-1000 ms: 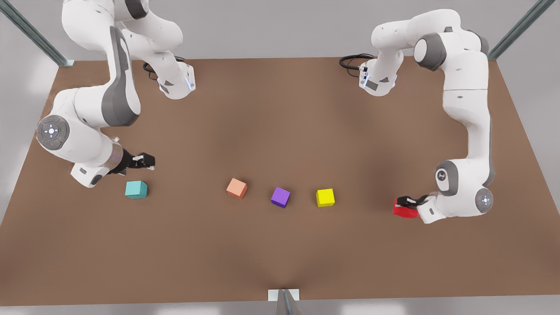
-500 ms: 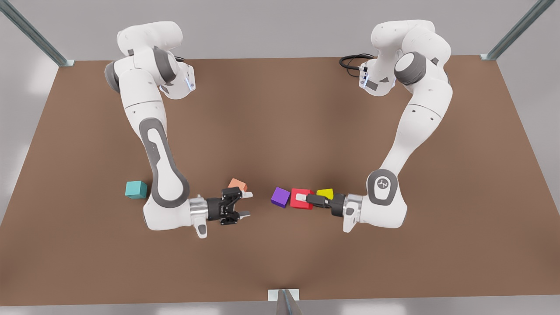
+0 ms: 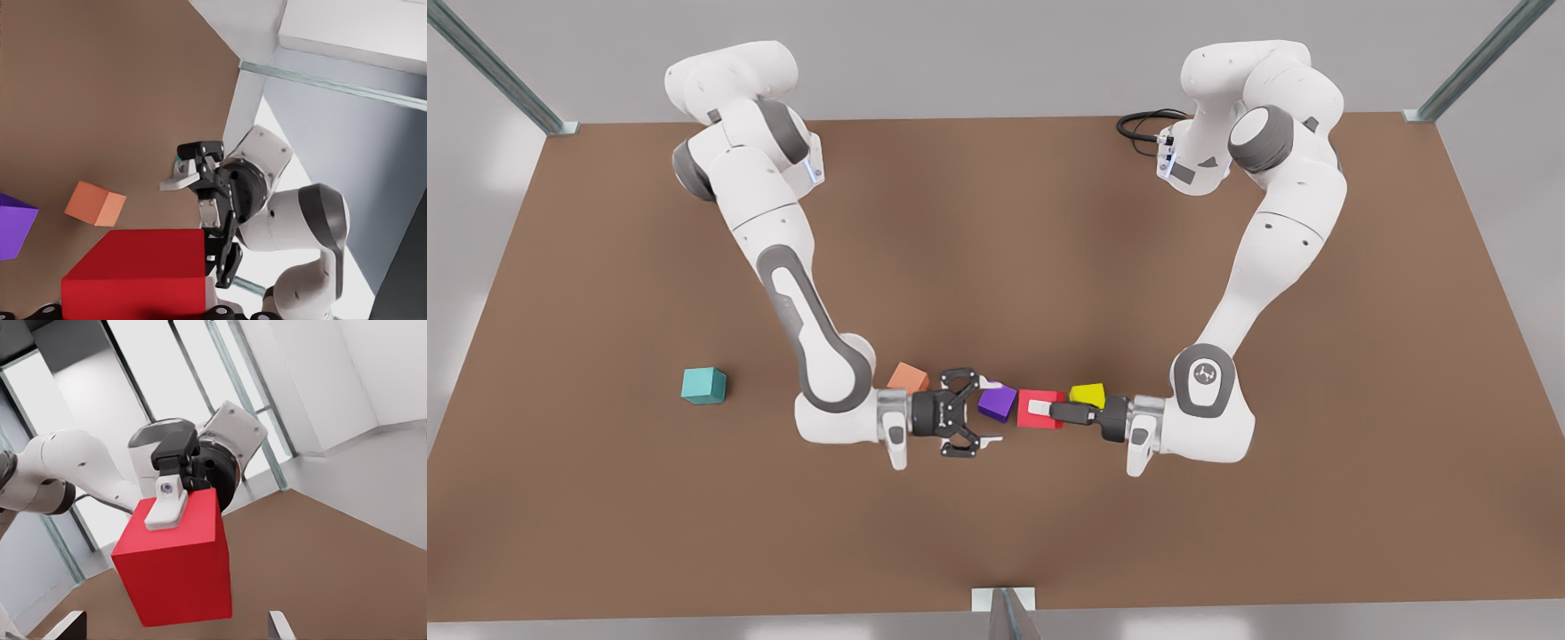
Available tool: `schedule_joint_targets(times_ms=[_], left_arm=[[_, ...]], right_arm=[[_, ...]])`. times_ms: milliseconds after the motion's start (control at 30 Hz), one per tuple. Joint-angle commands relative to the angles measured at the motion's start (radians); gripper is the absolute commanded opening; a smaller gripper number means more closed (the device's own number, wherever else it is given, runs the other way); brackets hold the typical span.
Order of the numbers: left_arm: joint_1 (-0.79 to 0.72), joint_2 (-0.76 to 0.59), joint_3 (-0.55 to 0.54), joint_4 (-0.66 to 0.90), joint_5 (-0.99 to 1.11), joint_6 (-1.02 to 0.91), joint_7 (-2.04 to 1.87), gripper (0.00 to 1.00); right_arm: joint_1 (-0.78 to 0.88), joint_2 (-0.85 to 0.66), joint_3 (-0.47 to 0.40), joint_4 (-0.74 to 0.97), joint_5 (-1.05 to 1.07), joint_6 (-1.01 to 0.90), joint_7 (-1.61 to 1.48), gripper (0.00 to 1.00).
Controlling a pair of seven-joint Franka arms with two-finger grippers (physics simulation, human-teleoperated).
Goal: Pick up red wooden cube and pass to hand red wooden cube and place in blue wooden cube
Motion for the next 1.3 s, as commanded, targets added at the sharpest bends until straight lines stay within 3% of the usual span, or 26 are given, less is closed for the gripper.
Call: schedule_joint_targets(times_ms=[0,800,833,867,900,1000,1033,1067,1267], left_arm=[[0.0,-0.001,0.0,0.0,-0.007,-0.004,0.013,0.67],[-0.041,0.0,-0.002,0.0,-0.016,0.039,0.001,0.68],[-0.041,0.0,-0.002,0.0,-0.015,0.039,-0.002,0.68],[-0.041,-0.001,-0.002,0.0,-0.015,0.039,-0.002,0.68],[-0.041,-0.001,-0.002,0.0,-0.015,0.039,-0.007,0.68],[-0.041,0.0,-0.002,0.0,-0.015,0.039,-0.007,0.68],[-0.04,0.0,-0.002,0.0,-0.015,0.039,-0.005,0.77],[-0.041,0.0,-0.002,0.0,-0.015,0.039,-0.005,1.0],[-0.008,-0.006,0.0,0.0,-0.004,0.013,-0.005,1.0]], right_arm=[[-0.001,0.0,0.016,0.002,0.015,0.061,-0.515,1.0],[0.033,0.02,0.102,-0.002,0.043,0.184,-0.517,1.0],[0.033,0.02,0.102,0.0,0.043,0.184,-0.517,0.95],[0.033,0.02,0.102,0.002,0.043,0.184,-0.517,0.72],[0.033,0.02,0.1,0.002,0.042,0.184,-0.521,0.63],[0.033,0.018,0.1,0.003,0.042,0.184,-0.521,0.63],[0.033,0.018,0.1,0.003,0.042,0.184,-0.521,0.63],[0.033,0.018,0.1,0.003,0.042,0.184,-0.521,0.63],[0.03,0.017,0.099,0.003,0.042,0.182,-0.523,0.64]])
